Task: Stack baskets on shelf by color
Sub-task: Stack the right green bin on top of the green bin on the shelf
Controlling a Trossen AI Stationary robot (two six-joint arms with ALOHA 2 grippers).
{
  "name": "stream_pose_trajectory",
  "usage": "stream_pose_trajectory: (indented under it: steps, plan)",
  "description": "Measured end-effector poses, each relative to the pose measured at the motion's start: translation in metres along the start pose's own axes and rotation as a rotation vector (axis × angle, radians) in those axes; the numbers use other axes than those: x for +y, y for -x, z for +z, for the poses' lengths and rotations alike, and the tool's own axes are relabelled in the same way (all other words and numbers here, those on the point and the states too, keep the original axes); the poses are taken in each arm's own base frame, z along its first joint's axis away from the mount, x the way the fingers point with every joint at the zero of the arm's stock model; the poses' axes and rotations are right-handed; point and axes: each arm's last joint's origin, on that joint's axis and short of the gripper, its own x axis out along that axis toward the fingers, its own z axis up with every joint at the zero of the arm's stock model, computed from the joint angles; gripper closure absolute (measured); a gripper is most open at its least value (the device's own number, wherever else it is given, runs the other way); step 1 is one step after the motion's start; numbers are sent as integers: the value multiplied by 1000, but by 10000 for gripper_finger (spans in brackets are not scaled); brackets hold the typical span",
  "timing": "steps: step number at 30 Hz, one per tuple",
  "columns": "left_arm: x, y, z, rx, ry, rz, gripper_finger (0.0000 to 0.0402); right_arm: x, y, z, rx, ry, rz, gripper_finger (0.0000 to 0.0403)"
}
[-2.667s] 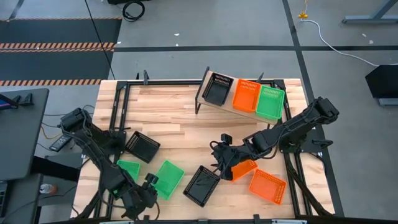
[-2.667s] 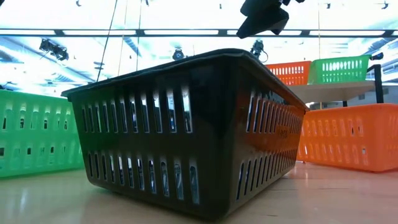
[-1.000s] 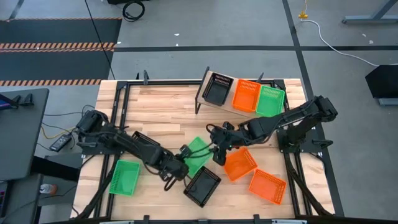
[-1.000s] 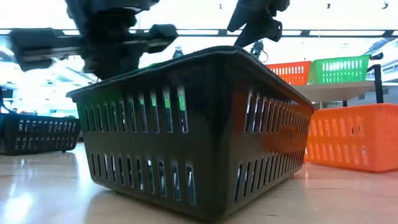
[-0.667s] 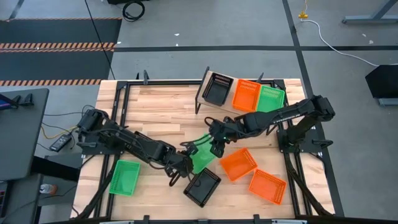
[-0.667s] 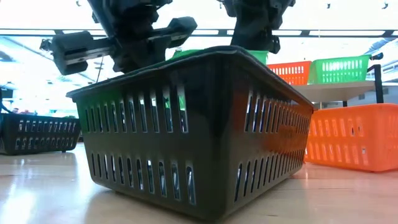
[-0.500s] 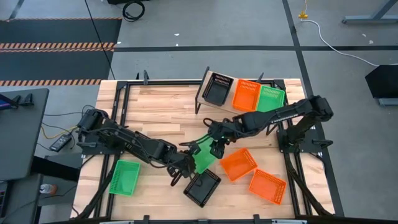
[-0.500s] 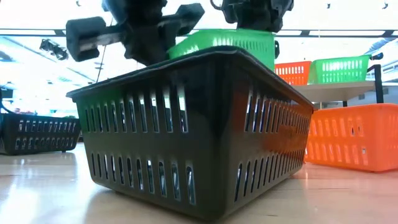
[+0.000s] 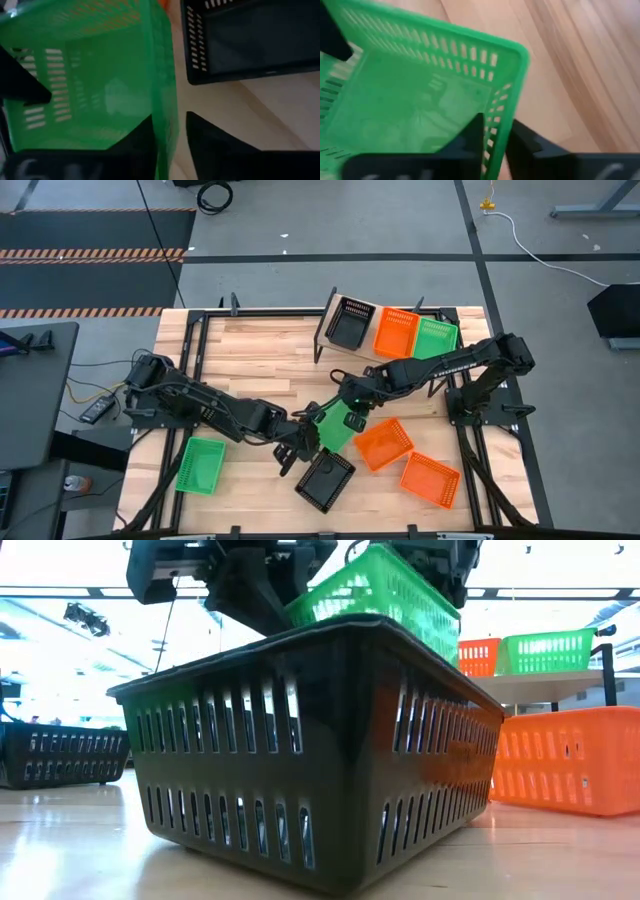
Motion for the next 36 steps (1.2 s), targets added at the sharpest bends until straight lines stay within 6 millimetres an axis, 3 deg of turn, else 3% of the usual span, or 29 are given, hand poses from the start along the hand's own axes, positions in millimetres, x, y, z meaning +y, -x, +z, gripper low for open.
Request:
stream_pose_trajectory:
  steps: [3, 9, 14, 20, 28, 36]
  plan:
    - [3, 0, 0, 15, 27, 51, 267, -1, 0, 1, -5, 4, 1, 391]
    - [9, -2, -1, 4, 46, 71, 237, -4, 0, 2, 2, 3, -5, 392]
    - [12, 1, 0, -17, 61, 89, 238, -6, 0, 3, 0, 14, -9, 392]
    - [32, 19, 0, -123, 172, 143, 249, -11, 6, 3, -2, 11, -39, 392]
    - [64, 36, -5, -331, 389, 127, 259, -14, 50, 4, -52, 22, -77, 393]
    - [75, 41, 3, -453, 457, 198, 261, -23, 97, -2, -69, 35, -131, 393]
